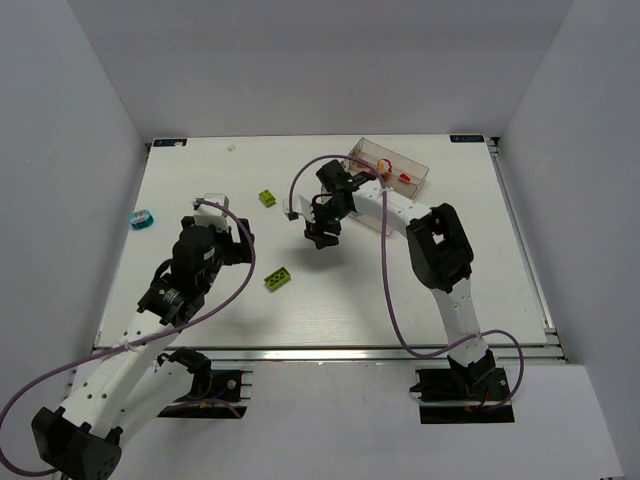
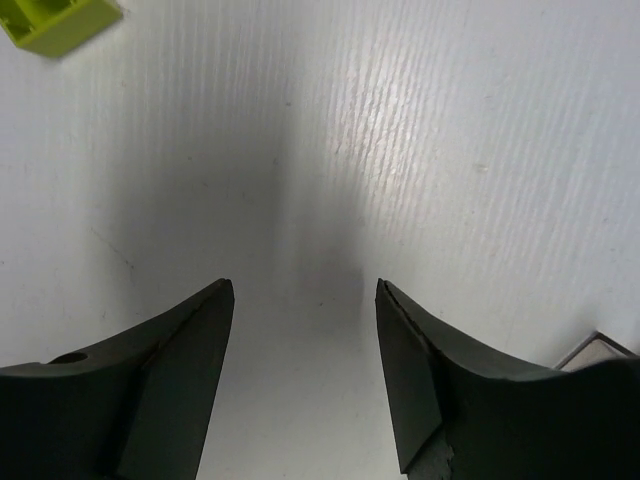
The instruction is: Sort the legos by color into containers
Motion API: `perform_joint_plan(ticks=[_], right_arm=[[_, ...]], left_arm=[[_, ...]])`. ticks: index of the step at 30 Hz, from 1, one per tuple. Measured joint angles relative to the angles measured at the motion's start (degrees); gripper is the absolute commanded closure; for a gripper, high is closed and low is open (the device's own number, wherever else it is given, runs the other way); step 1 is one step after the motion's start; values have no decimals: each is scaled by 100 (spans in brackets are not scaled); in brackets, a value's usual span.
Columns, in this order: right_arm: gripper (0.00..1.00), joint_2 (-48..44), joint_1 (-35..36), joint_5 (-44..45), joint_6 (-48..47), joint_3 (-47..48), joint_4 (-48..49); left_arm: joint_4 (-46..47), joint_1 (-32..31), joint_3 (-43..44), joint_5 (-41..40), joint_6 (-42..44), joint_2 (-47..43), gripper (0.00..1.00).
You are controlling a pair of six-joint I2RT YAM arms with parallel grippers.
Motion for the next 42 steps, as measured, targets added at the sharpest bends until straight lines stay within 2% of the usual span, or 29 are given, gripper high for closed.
perform_joint_plan(ticks=[19,23,26,30,34,40,42], right_arm=[[34,-293,-48,-411,452,0,155],[34,-669,-129,-713,1001,-208,291],[34,-1362,-291,-1051,1663,-885,675],[31,-2636,-597,-1298,2686,-2022,1357],[11,-3646,-914,-1307,3718,-2704,1963],[11,-4677,-1534,-1644,4999,-3421,2662],[11,-4896,-1759,-1843,5340,-3576,2922]], left_arm=[[-4,0,0,-348,-66,24,4],[-37,15,2,-619,-271,201,3],[-184,168,116,-835,-551,649,2],[-459,807,656,-892,-1115,1886,2],[-728,1899,1318,-822,-1856,2892,2],[-1204,3108,2988,-811,-2627,4223,2],[-960,3359,3047,-632,-2494,4295,2]])
